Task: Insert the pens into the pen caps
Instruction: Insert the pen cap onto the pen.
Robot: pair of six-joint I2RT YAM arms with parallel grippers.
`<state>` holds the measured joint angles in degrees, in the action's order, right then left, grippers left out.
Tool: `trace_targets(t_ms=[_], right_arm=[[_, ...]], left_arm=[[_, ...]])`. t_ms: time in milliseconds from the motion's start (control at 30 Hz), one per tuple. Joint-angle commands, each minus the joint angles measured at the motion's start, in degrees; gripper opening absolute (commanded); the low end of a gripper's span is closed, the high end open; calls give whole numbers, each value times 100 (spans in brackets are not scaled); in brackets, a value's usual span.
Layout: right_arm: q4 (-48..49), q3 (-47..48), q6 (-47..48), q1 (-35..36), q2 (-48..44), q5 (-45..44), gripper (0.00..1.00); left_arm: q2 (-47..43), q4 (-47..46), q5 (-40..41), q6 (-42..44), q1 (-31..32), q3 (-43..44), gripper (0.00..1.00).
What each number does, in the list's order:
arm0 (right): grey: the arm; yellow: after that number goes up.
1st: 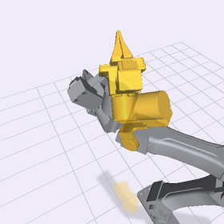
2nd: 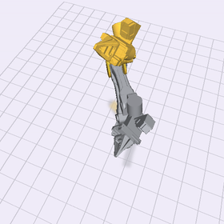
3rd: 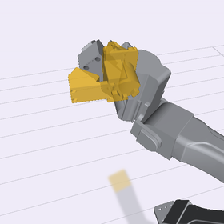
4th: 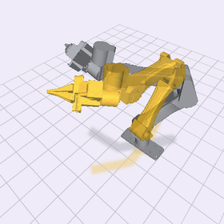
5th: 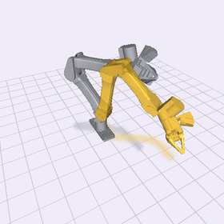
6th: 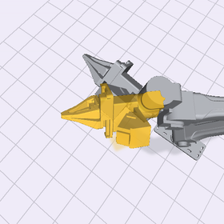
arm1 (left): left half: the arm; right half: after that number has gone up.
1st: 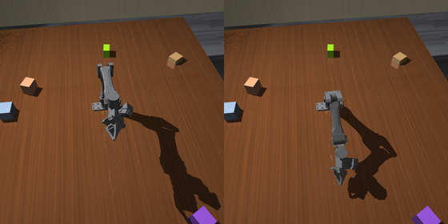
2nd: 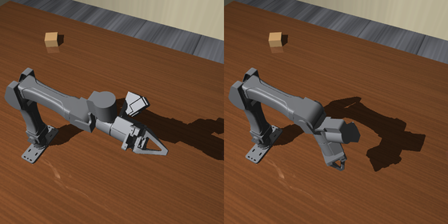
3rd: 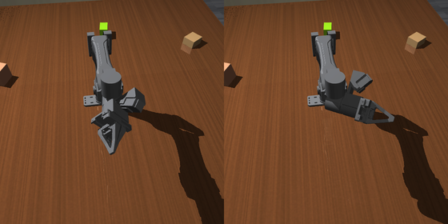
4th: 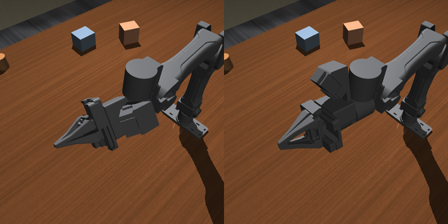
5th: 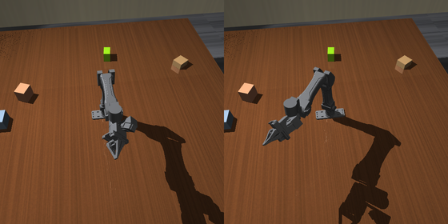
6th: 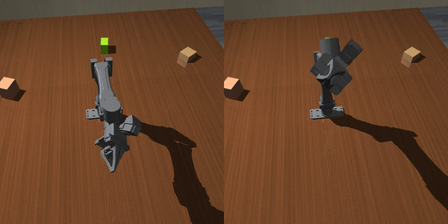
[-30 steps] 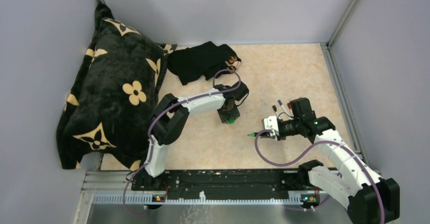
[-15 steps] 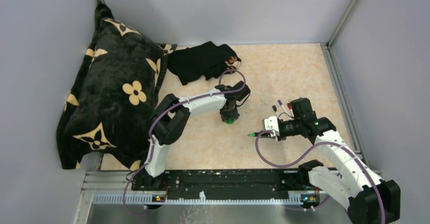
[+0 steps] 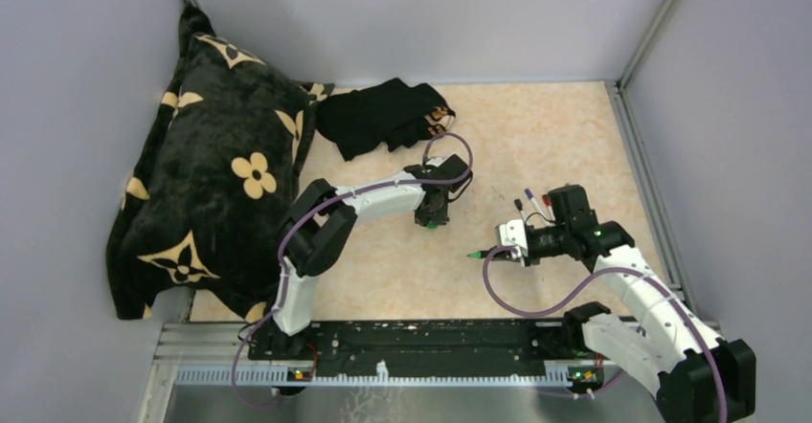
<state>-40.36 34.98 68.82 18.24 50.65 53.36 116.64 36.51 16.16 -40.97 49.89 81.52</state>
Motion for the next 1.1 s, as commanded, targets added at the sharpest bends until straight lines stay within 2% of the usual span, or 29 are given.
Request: trace_targets(t_ms=[0,100,367,500,633,700,900,1067], right_arm=[[1,184,40,-50,14,231,0],[2,184,43,-51,32,235,0],[-6,184,39,-49,37,235,0],[-16,193,47,-49,32,233,0],[-23,201,50,-52,6,231,0],[-25,202,50,-57,-1,230,0],[-42,202,51,-57,-12,320,0],[89,249,-383,-57,25,578,0]], left_arm=[[999,670,277,516,-76,-407,41],[1047,668,234,599,-80,-422,45],[1120,626,59,872,-239,-396,44],[1192,660,-16,973,-353,-318,36],[1227,737,-36,995,-383,-269,33],[1236,733,-105,1012,-383,-289,29],[1081,630,-201,1020,-383,-338,2],[144,244,-309,858,-383,-407,0]])
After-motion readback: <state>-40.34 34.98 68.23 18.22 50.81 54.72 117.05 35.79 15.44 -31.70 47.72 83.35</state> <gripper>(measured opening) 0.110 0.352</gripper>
